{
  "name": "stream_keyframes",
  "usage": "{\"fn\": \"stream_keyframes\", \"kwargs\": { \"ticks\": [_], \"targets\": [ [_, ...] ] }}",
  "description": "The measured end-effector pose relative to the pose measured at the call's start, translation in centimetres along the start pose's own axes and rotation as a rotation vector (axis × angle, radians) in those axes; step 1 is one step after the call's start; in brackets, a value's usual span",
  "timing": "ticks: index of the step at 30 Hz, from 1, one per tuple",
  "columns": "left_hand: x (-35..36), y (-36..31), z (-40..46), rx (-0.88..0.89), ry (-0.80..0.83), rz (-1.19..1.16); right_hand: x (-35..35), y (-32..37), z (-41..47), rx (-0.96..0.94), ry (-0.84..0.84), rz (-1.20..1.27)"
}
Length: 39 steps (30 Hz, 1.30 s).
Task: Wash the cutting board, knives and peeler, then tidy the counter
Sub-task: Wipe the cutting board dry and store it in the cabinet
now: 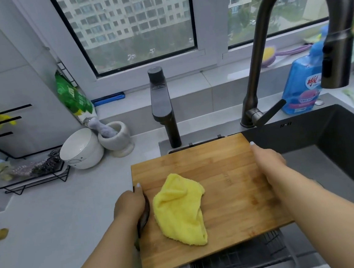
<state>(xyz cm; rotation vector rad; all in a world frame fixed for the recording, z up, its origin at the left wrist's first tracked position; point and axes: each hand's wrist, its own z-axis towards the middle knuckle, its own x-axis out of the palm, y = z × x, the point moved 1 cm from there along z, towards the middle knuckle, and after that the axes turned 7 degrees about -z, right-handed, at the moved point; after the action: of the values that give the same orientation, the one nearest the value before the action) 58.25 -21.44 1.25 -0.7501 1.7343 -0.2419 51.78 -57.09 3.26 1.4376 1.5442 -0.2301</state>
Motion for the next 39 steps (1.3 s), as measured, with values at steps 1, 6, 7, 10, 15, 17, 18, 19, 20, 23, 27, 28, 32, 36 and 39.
{"fn": "stream_keyframes", "kwargs": {
  "ticks": [1,6,7,10,15,17,18,19,20,23,27,28,32,36,39],
  "targets": [
    [-0.1,-0.2,0.0,0.011,0.025,0.091,0.1,0.0,-0.1,-0.007,-0.015,-0.03],
    [-0.1,-0.9,0.2,0.014,0.074,0.271,1.0,-0.2,-0.3,-0.039,-0.086,-0.152],
    [0.0,-0.8,0.3,0.019,0.073,0.274,1.2,-0.2,-0.4,-0.038,-0.097,-0.167],
    [0.2,-0.7,0.3,0.024,0.059,0.251,1.8,0.1,-1.0,-0.034,-0.124,-0.216],
    [0.1,-1.1,-0.2,0.008,0.063,0.225,2.5,0.4,-1.9,-0.029,-0.151,-0.308],
    [0.0,-1.4,-0.4,0.01,0.062,0.235,2.7,0.6,-2.0,-0.034,-0.162,-0.322],
    [-0.1,-1.5,-0.6,0.014,0.057,0.243,2.7,0.6,-2.1,-0.035,-0.164,-0.325],
    [-0.2,-1.6,-0.7,0.021,0.052,0.245,2.7,0.6,-2.2,-0.033,-0.165,-0.328],
    [-0.4,-1.5,-0.8,0.025,0.049,0.241,2.7,0.6,-2.3,-0.03,-0.164,-0.333],
    [-0.7,-1.0,-0.9,0.034,0.032,0.19,3.0,1.2,-3.5,-0.072,-0.218,-0.355],
    [-1.4,-0.5,-1.6,0.097,-0.033,0.158,5.9,2.9,-9.3,-0.569,-0.294,-0.353],
    [-1.5,-0.4,-1.9,0.124,-0.066,0.142,6.8,3.3,-11.5,-0.719,-0.231,-0.359],
    [-1.1,-0.2,-4.1,0.28,-0.228,-0.039,11.3,3.4,-17.6,-1.032,-0.052,-0.485],
    [0.0,0.5,-6.1,0.253,-0.202,-0.35,12.9,2.3,-19.2,-1.058,-0.22,-0.485],
    [0.4,1.3,-6.3,0.174,-0.098,-0.589,12.9,1.7,-18.7,-1.043,-0.102,-0.615]
  ]
}}
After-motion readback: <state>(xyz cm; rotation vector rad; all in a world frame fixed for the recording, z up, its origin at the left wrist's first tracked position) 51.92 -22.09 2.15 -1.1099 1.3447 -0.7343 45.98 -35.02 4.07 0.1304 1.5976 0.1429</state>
